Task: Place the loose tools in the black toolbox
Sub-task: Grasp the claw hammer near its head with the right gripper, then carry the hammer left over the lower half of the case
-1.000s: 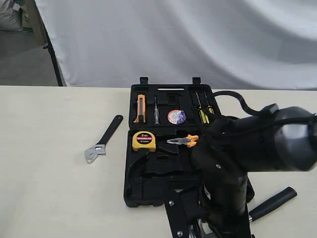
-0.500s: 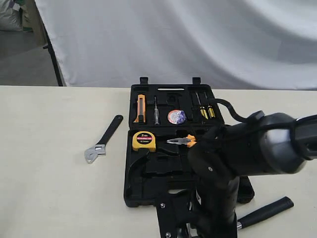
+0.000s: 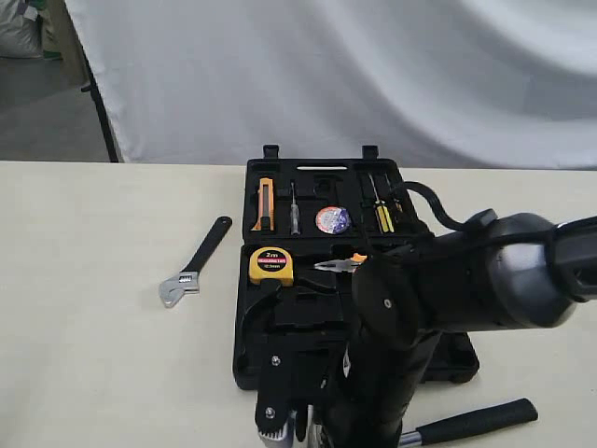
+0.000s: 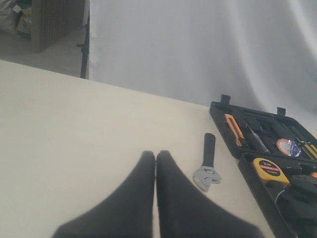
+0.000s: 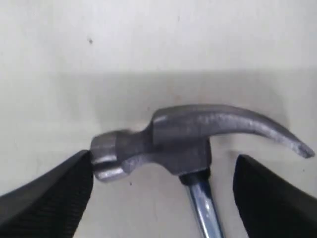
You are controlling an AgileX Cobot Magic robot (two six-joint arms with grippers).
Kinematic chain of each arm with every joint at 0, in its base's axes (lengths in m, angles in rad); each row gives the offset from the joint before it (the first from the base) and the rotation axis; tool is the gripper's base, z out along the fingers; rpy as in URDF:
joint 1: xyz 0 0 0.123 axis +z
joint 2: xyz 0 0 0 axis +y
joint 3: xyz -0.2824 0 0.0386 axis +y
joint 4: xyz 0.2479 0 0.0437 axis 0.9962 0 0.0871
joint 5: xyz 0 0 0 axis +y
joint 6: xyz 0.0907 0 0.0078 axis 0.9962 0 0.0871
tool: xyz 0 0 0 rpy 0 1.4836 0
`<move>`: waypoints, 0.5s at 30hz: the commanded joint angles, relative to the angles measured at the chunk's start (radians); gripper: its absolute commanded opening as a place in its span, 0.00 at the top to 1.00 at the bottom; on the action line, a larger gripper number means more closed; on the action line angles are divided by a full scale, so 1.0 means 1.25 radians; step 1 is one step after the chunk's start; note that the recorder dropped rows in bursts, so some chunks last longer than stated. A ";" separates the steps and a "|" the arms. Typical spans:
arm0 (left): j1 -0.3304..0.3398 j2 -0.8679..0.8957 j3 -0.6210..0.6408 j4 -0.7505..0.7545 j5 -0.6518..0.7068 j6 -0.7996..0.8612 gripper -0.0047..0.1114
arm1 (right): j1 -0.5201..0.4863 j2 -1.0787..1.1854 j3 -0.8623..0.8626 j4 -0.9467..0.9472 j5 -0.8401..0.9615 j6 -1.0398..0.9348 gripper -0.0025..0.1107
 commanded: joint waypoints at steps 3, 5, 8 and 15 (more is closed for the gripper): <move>0.020 -0.003 -0.002 0.004 -0.006 -0.004 0.95 | -0.003 0.002 0.003 0.088 -0.036 -0.009 0.33; 0.020 -0.003 -0.002 0.004 -0.006 -0.004 0.95 | -0.003 0.002 0.003 0.088 -0.036 -0.009 0.33; 0.020 -0.003 -0.002 0.004 -0.006 -0.004 0.95 | -0.003 0.002 0.003 0.059 -0.036 -0.009 0.33; 0.020 -0.003 -0.002 0.004 -0.006 -0.004 0.95 | -0.003 -0.017 -0.027 -0.026 0.053 -0.009 0.33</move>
